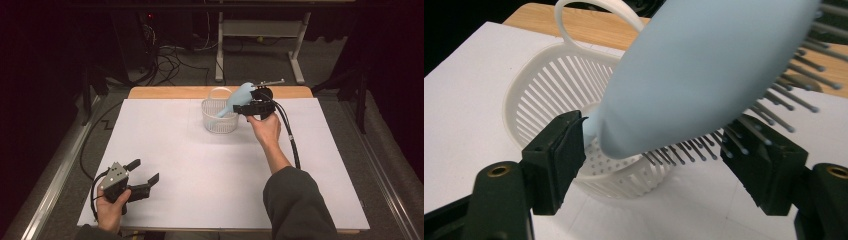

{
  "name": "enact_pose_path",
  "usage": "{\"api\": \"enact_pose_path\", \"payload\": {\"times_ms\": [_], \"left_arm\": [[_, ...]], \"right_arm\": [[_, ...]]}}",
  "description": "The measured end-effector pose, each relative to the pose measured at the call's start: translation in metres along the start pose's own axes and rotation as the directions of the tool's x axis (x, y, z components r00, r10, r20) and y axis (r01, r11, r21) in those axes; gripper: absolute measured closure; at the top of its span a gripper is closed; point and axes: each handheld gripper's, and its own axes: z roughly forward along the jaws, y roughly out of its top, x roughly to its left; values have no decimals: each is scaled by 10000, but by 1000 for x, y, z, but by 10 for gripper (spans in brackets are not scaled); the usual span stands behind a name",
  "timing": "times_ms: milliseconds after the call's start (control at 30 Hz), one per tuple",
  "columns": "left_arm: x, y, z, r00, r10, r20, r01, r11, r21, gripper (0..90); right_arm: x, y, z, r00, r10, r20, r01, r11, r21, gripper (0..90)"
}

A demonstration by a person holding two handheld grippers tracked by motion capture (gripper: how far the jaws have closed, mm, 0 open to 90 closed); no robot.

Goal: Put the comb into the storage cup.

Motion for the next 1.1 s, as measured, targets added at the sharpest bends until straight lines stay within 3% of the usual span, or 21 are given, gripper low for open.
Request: {"api": "enact_pose_path", "payload": {"times_ms": [1100], "left_arm": [[2, 0, -3, 9999, -117, -110, 115, 9999, -123, 153]], "right_arm": [[-14, -16, -38, 9994, -333, 39, 335, 9973, -660, 270]]}}
